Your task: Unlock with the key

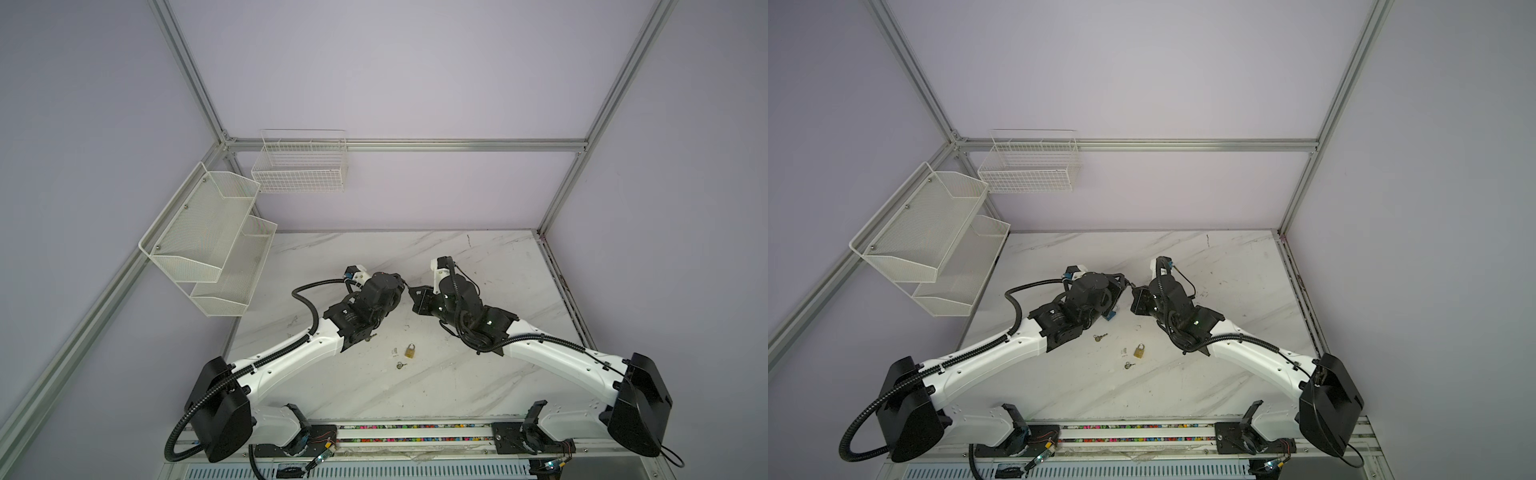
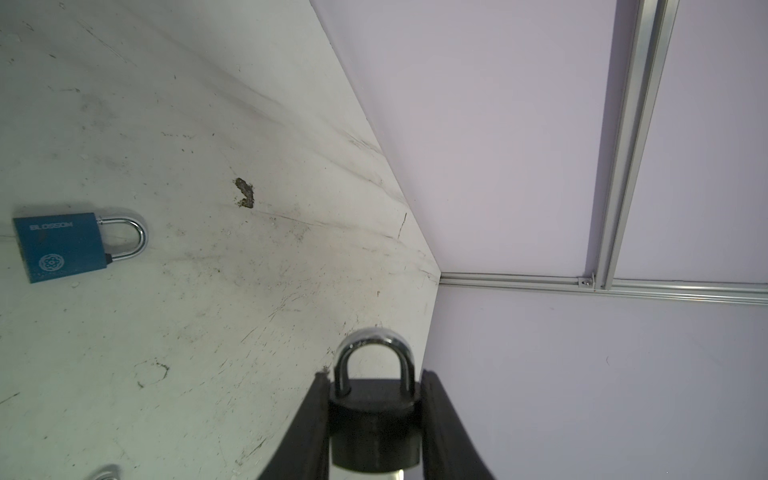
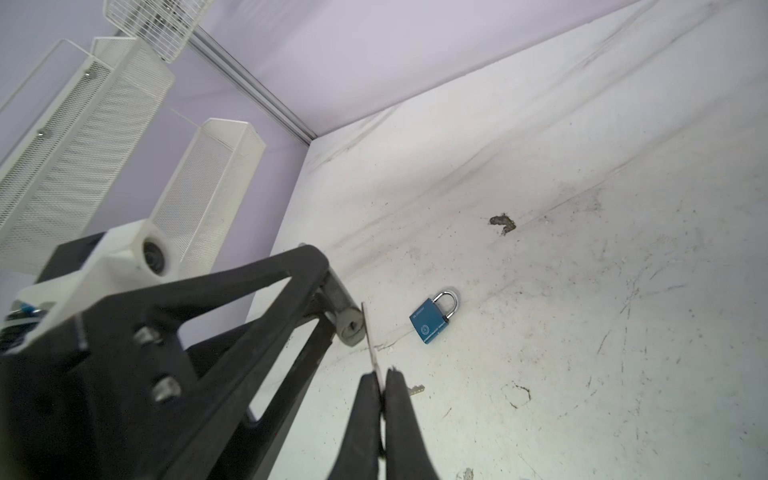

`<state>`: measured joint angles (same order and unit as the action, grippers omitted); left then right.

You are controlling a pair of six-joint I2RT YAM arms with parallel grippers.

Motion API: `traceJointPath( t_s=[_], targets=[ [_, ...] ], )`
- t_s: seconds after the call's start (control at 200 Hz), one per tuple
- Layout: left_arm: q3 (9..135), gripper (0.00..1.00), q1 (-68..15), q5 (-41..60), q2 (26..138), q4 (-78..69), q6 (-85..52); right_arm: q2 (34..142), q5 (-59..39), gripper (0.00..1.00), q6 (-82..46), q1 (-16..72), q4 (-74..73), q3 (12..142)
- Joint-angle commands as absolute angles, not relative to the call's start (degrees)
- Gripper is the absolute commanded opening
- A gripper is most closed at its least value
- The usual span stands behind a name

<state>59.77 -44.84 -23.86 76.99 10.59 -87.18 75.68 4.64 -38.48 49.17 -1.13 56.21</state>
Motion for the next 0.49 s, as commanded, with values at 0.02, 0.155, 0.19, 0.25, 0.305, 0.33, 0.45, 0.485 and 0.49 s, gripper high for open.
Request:
traceJointPath(
  t_s=[0.02, 0.155, 0.19, 0.25, 0.305, 0.33, 0.45, 0.485, 0.49],
  targets=[
    [60.8, 0.0, -43.6, -24.3, 74.7, 11.2, -86.2, 73.8, 3.6, 0.0, -33.6, 49.0, -2.9, 55.0],
    [60.0, 0.0, -43.0, -23.4, 74.0, 10.2, -87.3, 74.7, 1.1, 0.0, -31.9, 49.0, -4.2, 55.6],
    [59.8, 0.0, -42.9, -23.1, 73.8, 9.8, -87.7, 75.1, 0.7, 0.0, -32.0, 49.0, -4.2, 55.8],
    [59.5, 0.0, -42.5, -22.4, 73.7, 9.5, -88.2, 75.5, 0.7, 0.0, -32.0, 49.0, -4.4, 55.7],
    [59.4, 0.0, -42.3, -22.2, 73.5, 9.3, -88.6, 75.6, 0.2, 0.0, -31.9, 49.0, -5.2, 55.3],
    [59.2, 0.0, -42.2, -22.1, 73.4, 9.1, -88.6, 75.7, -0.2, 0.0, -31.8, 49.0, -5.5, 55.2],
    [59.2, 0.0, -42.0, -21.2, 73.3, 8.7, -88.8, 76.2, -0.2, 0.0, -31.6, 49.0, -5.3, 55.9],
    [59.1, 0.0, -42.1, -21.1, 73.3, 8.5, -88.8, 76.3, 0.0, 0.0, -31.6, 49.0, -5.0, 56.4],
    [59.1, 0.0, -42.0, -21.1, 73.3, 8.5, -88.8, 76.3, 0.0, 0.0, -31.6, 49.0, -5.0, 56.4]
  ],
)
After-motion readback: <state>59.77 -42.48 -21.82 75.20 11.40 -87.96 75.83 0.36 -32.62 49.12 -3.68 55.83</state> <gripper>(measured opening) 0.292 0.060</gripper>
